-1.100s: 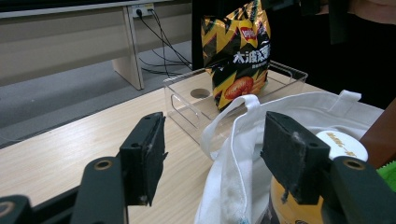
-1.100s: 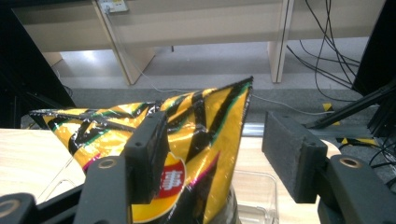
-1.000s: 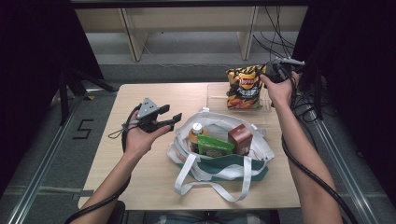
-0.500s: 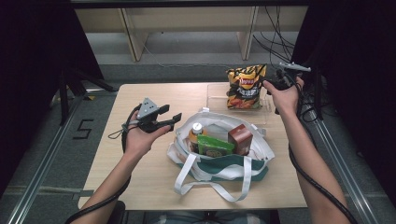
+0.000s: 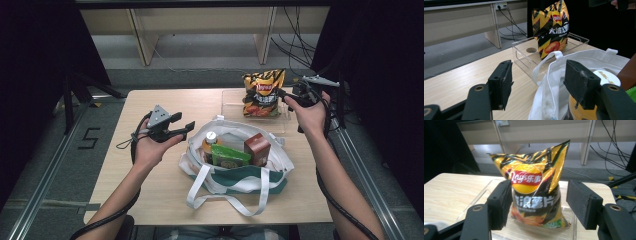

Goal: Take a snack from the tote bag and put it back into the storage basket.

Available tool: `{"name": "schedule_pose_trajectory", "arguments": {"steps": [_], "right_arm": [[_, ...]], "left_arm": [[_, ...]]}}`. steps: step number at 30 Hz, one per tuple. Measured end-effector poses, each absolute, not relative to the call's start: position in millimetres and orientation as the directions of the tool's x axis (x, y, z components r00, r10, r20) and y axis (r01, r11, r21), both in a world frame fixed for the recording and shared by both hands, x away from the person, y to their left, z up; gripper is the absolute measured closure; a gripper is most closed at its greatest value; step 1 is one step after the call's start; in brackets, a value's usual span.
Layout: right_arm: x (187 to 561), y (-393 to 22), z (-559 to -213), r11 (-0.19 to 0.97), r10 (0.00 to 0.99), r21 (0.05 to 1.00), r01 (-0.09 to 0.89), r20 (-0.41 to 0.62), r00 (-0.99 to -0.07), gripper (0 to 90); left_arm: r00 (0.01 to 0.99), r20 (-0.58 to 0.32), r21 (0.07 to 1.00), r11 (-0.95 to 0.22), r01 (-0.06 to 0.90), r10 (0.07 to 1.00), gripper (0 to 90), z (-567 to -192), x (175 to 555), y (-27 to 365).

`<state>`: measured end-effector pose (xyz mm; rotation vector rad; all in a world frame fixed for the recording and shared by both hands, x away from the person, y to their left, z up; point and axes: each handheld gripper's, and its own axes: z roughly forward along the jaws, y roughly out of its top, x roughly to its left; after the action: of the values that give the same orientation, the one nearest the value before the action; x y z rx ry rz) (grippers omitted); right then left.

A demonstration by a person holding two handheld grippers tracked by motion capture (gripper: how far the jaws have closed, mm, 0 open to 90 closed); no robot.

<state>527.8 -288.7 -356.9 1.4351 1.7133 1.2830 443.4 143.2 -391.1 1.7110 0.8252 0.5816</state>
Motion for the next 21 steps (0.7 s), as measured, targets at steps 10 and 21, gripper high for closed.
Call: {"name": "schedule_pose_trajectory", "arguments": {"steps": [10, 21], "right_arm": [[500.1, -284.5, -356.1, -0.005, 0.932, 0.915, 0.403, 0.151, -0.330, 38.3], [474.4, -284.5, -357.0, 0.004, 0.922, 0.920, 0.392, 0.148, -0.357, 38.5]], "left_arm": [[0.638, -0.025, 0.959, -0.163, 0.234, 0.769, 38.9, -390.8, 443.3, 142.7], [0.639, -0.025, 0.960, -0.161, 0.231, 0.768, 38.9, -390.8, 442.6, 142.2]]}}
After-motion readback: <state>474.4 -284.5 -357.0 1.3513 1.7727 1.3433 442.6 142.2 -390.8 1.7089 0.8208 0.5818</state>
